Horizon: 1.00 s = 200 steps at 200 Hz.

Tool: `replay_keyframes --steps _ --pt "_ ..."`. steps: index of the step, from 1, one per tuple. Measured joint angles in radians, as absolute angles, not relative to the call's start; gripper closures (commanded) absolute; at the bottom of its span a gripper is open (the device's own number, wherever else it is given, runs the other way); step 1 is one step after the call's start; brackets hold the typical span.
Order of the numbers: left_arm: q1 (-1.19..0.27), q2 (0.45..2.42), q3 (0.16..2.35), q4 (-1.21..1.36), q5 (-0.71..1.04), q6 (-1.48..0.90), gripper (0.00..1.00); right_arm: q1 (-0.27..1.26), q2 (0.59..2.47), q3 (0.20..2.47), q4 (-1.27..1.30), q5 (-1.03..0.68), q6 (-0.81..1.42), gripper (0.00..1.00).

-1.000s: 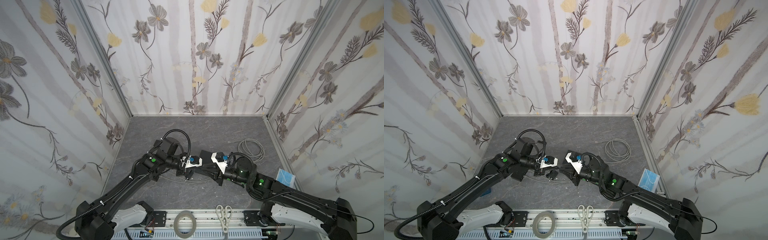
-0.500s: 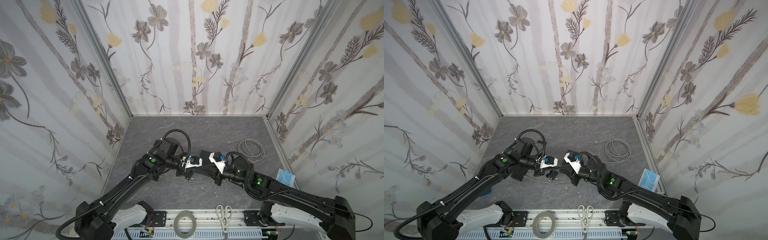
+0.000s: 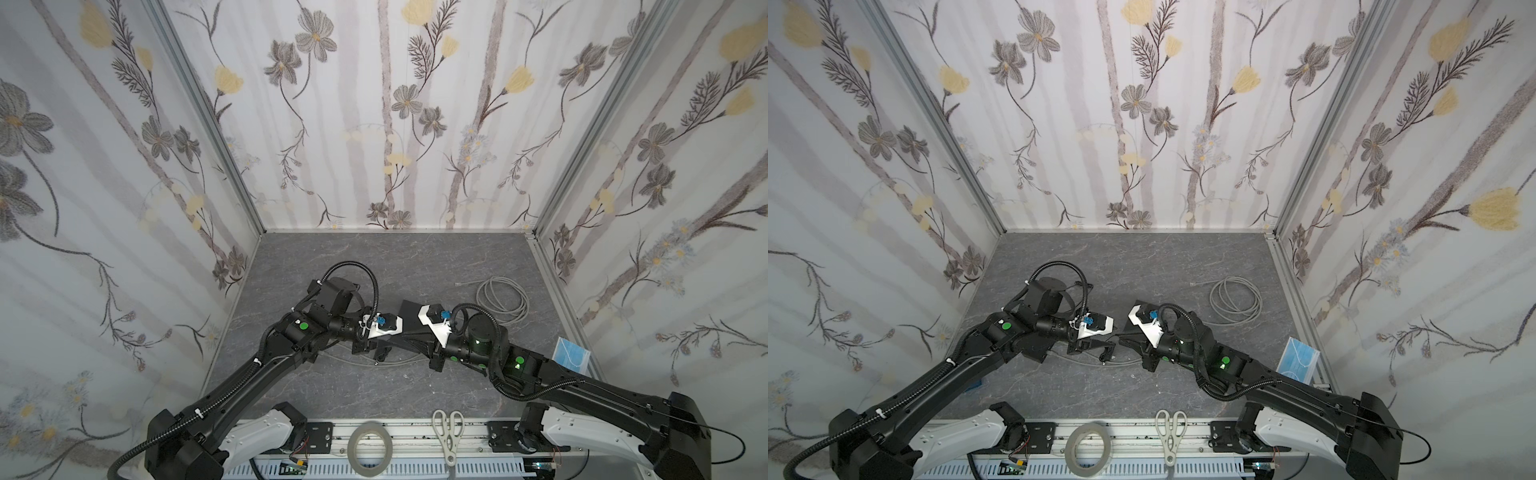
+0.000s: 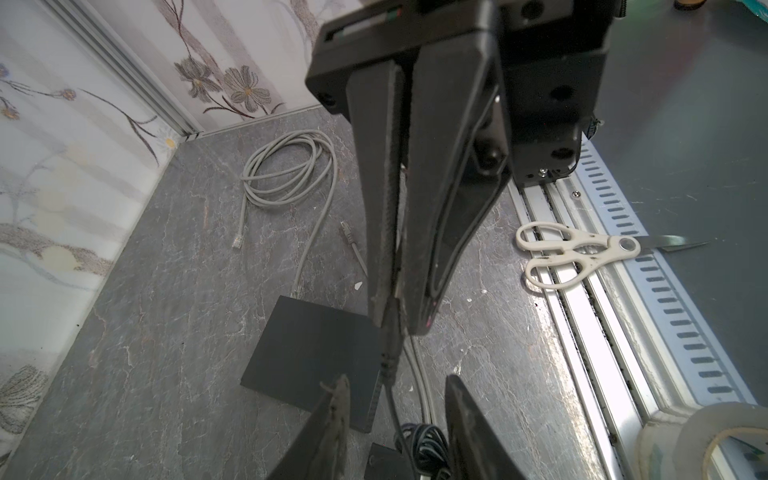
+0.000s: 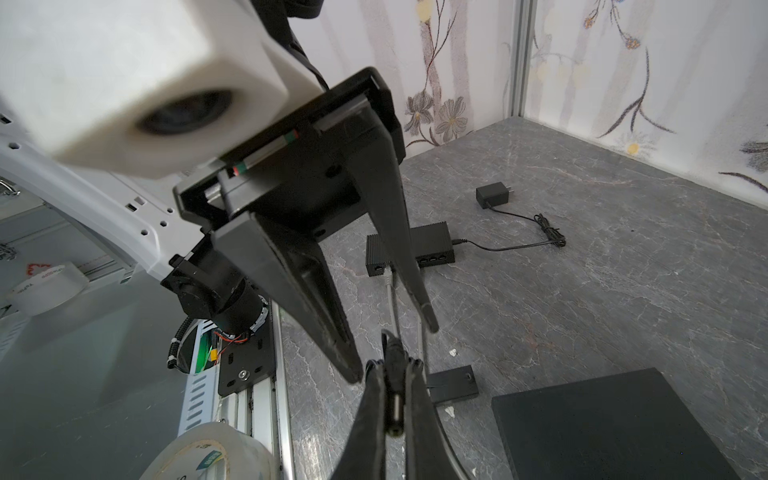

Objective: Insert the plug into the switch port

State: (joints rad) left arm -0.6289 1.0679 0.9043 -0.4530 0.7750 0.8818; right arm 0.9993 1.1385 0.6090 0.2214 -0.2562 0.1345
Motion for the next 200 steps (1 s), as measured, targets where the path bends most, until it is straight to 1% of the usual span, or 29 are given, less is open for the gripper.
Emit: replay_keyframes --steps 22,40,58,74,139,168,183,200 --pt "-0.629 1.067 0.904 -0.434 0.780 0.864 0.60 0.999 1.145 0.606 0.226 -0.272 0.141 1.00" --pt "-0.629 1.067 0.903 -0.425 0.782 0.860 0.69 0.999 1.159 0.607 0.228 -0.297 0.141 1.00" --pt "-0.629 1.068 0.903 -0.430 0.783 0.860 0.71 0.996 1.172 0.612 0.229 -0.307 0.141 1.00" --pt "-0.629 1.071 0.903 -0.438 0.789 0.859 0.77 0.997 1.177 0.614 0.229 -0.308 0.142 1.00" --pt "-0.630 1.091 0.915 -0.463 0.802 0.869 0.78 0.997 1.170 0.614 0.224 -0.308 0.148 1.00" --pt "-0.630 1.098 0.920 -0.471 0.805 0.876 0.82 0.997 1.166 0.614 0.224 -0.307 0.148 1.00" --pt "-0.630 1.102 0.923 -0.482 0.807 0.880 0.85 0.997 1.164 0.614 0.224 -0.307 0.148 1.00" --pt "-0.630 1.107 0.928 -0.493 0.812 0.884 0.96 0.997 1.164 0.614 0.225 -0.303 0.148 1.00"
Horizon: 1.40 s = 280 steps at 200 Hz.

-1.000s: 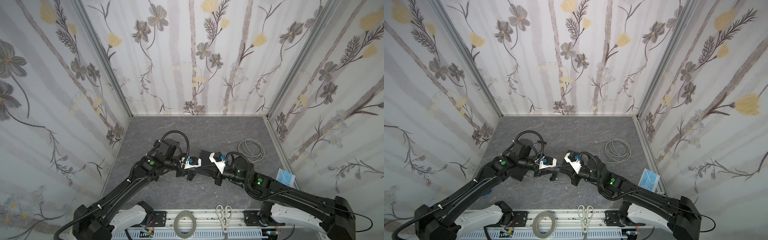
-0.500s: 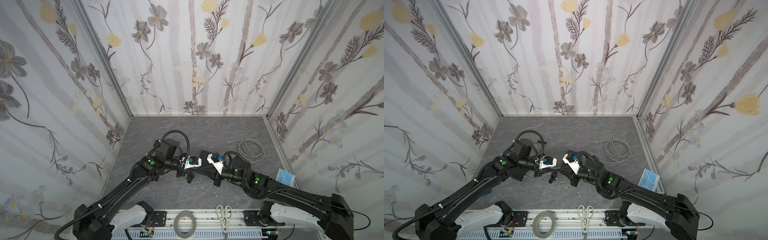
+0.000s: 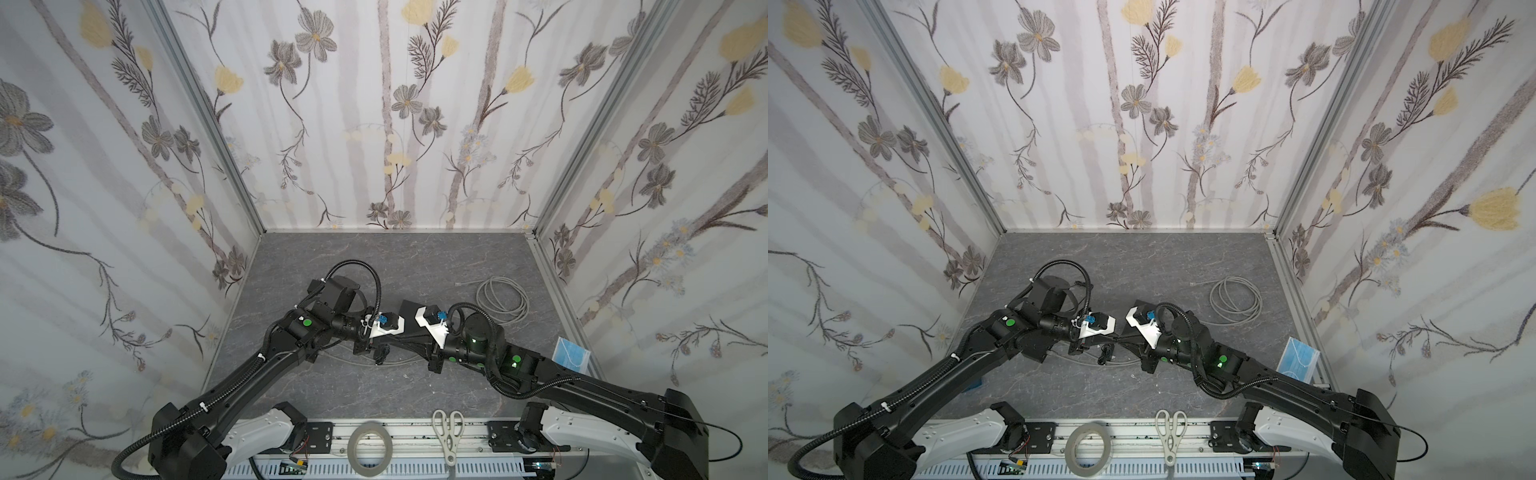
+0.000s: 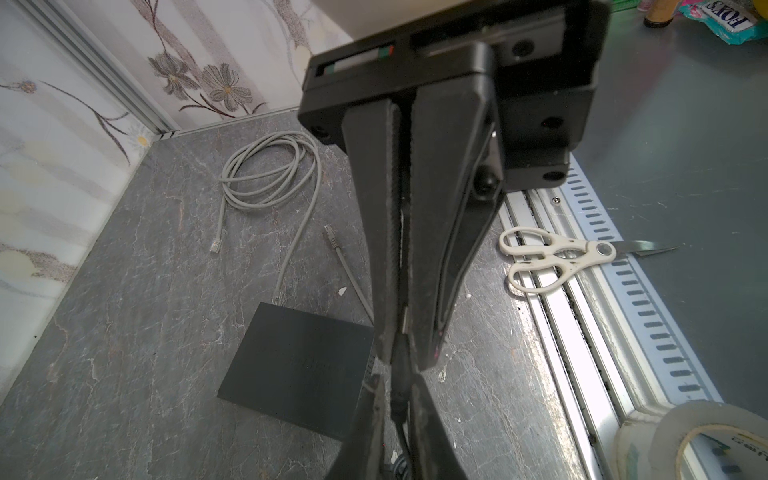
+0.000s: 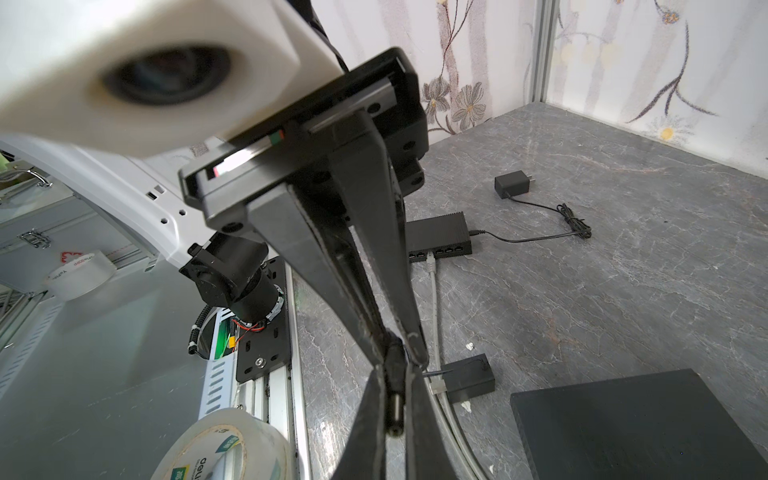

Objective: Insert the plug into the switch port

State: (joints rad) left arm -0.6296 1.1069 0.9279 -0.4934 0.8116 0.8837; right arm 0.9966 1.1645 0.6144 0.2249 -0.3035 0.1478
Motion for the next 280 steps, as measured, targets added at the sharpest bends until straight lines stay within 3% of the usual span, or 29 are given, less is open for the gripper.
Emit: replay_keyframes --steps 9,60,78,94,128,154,178,201,245,280 --pt "-0.630 1.110 0.933 -0.504 0.812 0.888 1.00 0.997 1.164 0.614 0.224 -0.302 0.148 1.00" --pt "-0.630 1.121 0.951 -0.535 0.814 0.898 1.00 0.997 1.164 0.614 0.225 -0.303 0.148 1.00" --pt "-0.630 1.121 0.952 -0.536 0.813 0.898 1.00 0.996 1.163 0.614 0.224 -0.297 0.149 0.67" --pt "-0.630 1.119 0.953 -0.530 0.798 0.897 1.00 0.984 1.134 0.609 0.216 -0.265 0.167 0.59" --pt "-0.629 1.112 0.953 -0.505 0.696 0.857 1.00 0.816 1.030 0.539 0.237 -0.148 0.264 0.70" --pt "-0.622 1.113 0.957 -0.450 0.515 0.793 1.00 0.730 1.141 0.549 0.230 -0.133 0.355 0.76" --pt "-0.566 1.119 0.965 -0.392 0.284 0.720 1.00 0.747 1.359 0.633 0.209 -0.196 0.432 0.74" --pt "-0.497 1.097 0.957 -0.332 0.191 0.659 1.00 0.801 1.530 0.708 0.205 -0.240 0.481 0.72" --pt "-0.466 1.114 0.970 -0.258 0.172 0.620 1.00 0.914 1.827 0.928 0.196 -0.274 0.590 0.70" --pt "-0.451 1.111 0.996 -0.229 0.213 0.601 1.00 0.958 1.944 1.018 0.168 -0.222 0.677 0.72"
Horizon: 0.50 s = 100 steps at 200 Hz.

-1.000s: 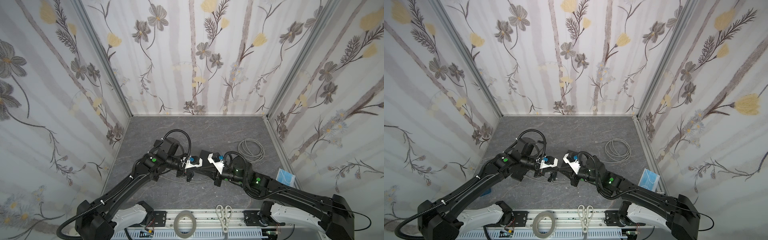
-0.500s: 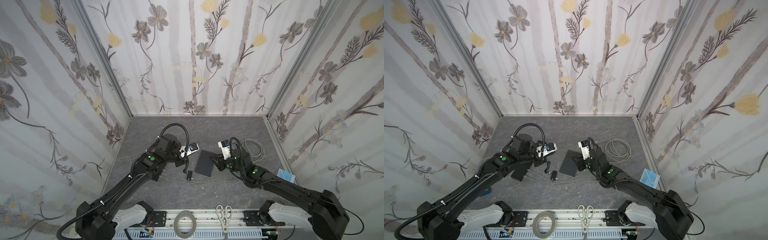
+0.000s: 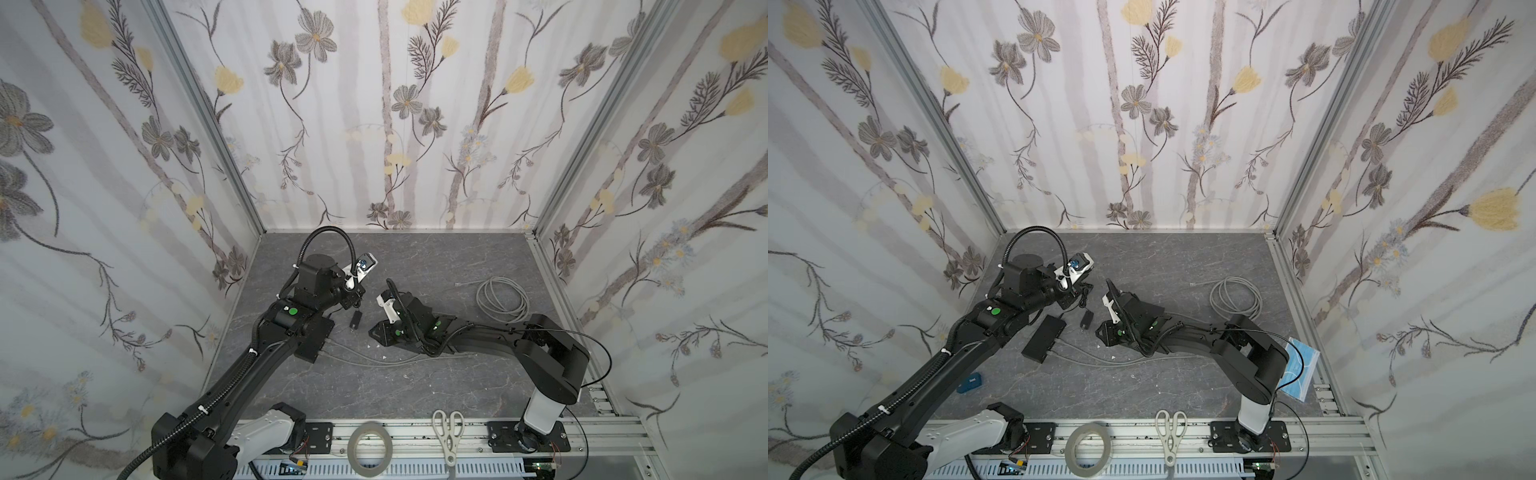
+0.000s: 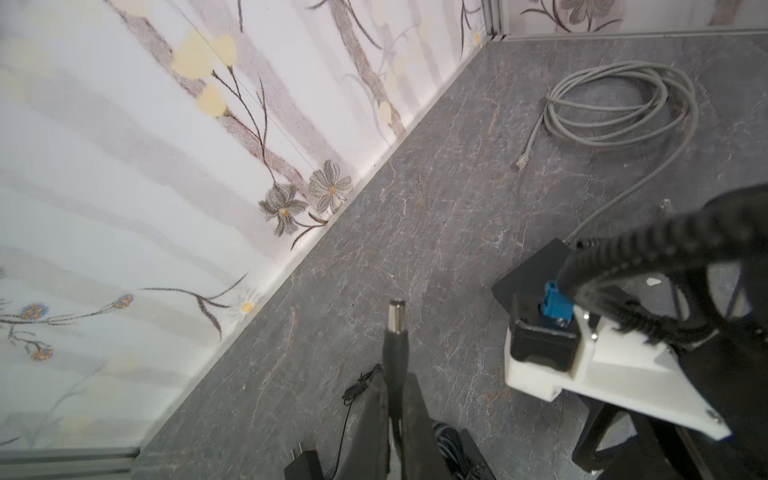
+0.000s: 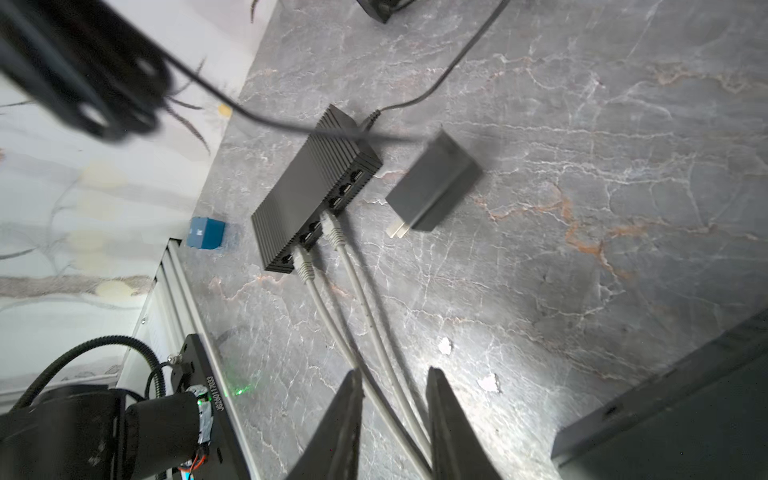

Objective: Insert the plug into the switch port

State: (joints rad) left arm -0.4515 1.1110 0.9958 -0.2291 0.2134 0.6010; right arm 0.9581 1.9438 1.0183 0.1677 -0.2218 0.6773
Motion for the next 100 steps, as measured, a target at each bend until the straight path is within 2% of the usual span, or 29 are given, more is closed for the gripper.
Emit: replay_keyframes --steps 48,100 --pt "-0.452 1.097 0.913 -0.209 0.281 0.572 1.00 0.967 2.003 0.987 0.123 -0.136 0.780 0.70" --pt "-0.506 1.125 0.905 -0.222 0.345 0.569 1.00 0.966 1.951 0.883 0.130 -0.073 0.818 0.70"
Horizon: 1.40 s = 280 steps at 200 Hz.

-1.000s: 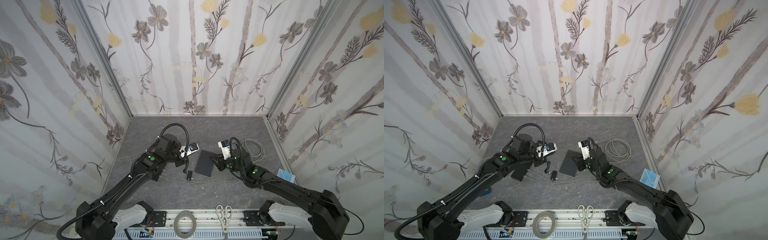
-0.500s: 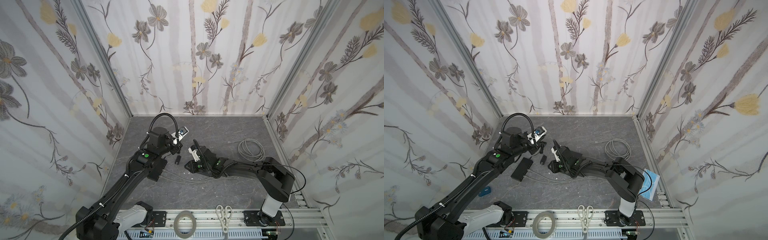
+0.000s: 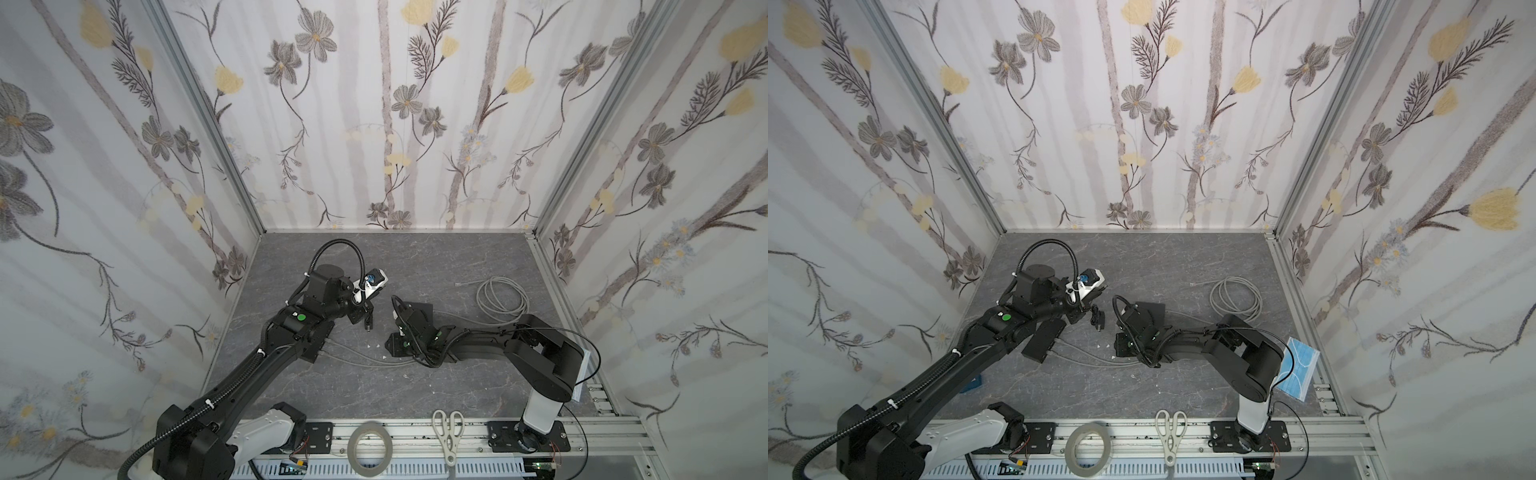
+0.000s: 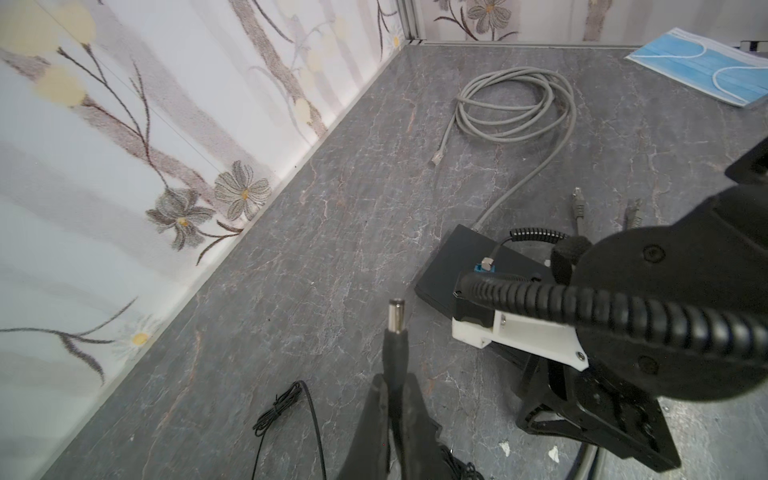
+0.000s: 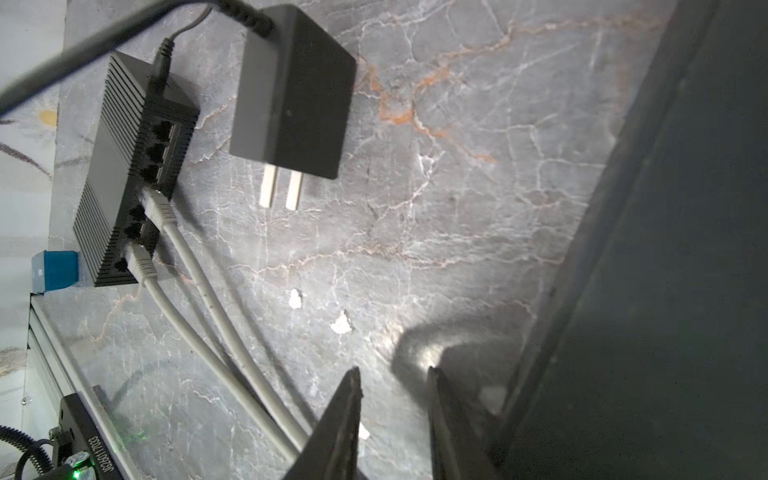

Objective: Insert the plug into the switch port

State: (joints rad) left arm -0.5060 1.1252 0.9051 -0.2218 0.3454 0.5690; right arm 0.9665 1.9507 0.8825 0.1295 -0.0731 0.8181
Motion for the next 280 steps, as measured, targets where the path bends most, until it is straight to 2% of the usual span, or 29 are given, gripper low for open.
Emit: replay_keyframes --steps 66,95,131,171,232,280 --pt "-0.520 1.170 0.913 -0.221 0.364 0.569 1.00 0.960 1.832 0.837 0.127 -0.060 0.821 0.71" --pt "-0.515 1.242 0.998 -0.265 0.341 0.590 1.00 0.925 1.715 0.799 0.133 -0.036 0.817 0.71" --pt "-0.482 1.391 1.169 -0.325 0.297 0.679 1.00 0.834 1.538 0.661 0.140 -0.015 0.807 0.70" --pt "-0.482 1.636 1.459 -0.439 0.191 0.857 1.00 0.754 1.385 0.555 0.127 0.013 0.763 0.70" --pt "-0.498 2.020 1.886 -0.601 -0.066 1.159 1.00 0.724 1.244 0.490 0.084 0.030 0.724 0.69" --pt "-0.522 2.101 1.999 -0.625 -0.226 1.304 1.00 0.708 1.134 0.430 0.035 0.060 0.714 0.69"
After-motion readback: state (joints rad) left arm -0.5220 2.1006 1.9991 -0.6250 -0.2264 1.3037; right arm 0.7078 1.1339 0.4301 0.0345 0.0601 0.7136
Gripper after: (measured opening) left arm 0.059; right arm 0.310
